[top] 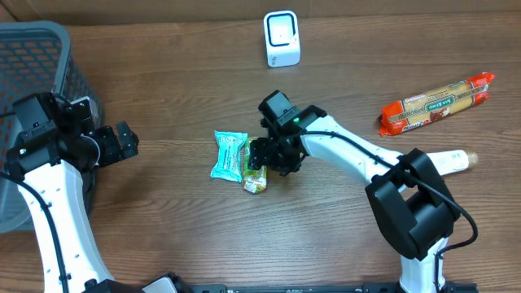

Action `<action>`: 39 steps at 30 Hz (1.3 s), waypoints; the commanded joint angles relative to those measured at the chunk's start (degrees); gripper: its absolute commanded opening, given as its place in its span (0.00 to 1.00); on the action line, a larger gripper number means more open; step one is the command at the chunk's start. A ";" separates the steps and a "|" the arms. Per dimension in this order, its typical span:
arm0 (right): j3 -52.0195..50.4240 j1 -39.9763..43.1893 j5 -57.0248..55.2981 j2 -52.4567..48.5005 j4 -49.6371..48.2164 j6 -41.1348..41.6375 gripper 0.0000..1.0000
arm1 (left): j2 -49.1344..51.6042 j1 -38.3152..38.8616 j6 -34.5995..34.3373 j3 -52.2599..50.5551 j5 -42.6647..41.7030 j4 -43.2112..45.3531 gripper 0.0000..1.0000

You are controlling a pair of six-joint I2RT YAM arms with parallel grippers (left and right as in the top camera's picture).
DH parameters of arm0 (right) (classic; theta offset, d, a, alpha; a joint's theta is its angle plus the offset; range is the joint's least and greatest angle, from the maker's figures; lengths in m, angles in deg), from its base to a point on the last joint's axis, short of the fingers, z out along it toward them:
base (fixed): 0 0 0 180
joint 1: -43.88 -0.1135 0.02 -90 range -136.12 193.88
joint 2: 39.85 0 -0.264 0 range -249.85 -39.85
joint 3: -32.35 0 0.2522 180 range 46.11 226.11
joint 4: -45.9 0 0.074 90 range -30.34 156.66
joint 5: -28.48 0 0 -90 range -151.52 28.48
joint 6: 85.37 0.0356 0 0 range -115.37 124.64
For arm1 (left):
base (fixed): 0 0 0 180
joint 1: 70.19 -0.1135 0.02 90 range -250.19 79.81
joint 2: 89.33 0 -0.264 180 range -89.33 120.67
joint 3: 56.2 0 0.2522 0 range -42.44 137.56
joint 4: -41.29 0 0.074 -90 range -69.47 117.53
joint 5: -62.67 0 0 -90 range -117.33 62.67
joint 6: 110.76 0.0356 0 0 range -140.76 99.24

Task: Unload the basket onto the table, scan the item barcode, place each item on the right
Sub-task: 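Reach the right gripper to the green snack carton and grasp it, then lift the green carton and carry it to the scanner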

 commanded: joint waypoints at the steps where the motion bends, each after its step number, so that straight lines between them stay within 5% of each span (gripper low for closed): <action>1: 0.22 -0.48 -1.27 -0.57 -1.11 5.01 0.67 | 0.33 0.13 -1.14 0.59 0.31 0.00 1.00; 9: -1.49 -1.03 -1.90 -3.63 -3.04 10.23 0.61 | 0.33 0.13 -1.16 0.59 0.31 0.02 0.99; 14: -1.46 -1.07 -0.24 -4.74 -2.75 10.19 0.38 | 0.33 0.13 -1.14 0.59 0.31 0.02 1.00; 17: -1.38 -0.81 0.02 -4.74 -2.71 10.23 0.12 | 0.33 0.13 -1.14 0.59 0.31 0.00 1.00; 19: -1.11 0.22 1.46 -4.72 -2.08 10.16 0.04 | 0.33 0.13 -1.14 0.59 0.31 0.00 1.00; 22: -0.04 3.19 4.90 -4.66 0.37 7.37 0.04 | 0.33 0.13 -1.14 0.59 0.31 0.00 0.99; 26: 1.18 7.63 15.37 -3.72 2.67 -9.29 0.04 | 0.33 0.13 -1.14 0.59 0.31 0.02 1.00; 32: 1.38 16.94 45.88 -0.39 4.09 -33.83 0.04 | 0.33 0.13 -1.14 0.59 0.31 0.00 0.99; 39: 3.78 24.20 53.66 5.22 4.28 -35.28 0.04 | 0.33 0.13 -1.14 0.59 0.31 0.02 1.00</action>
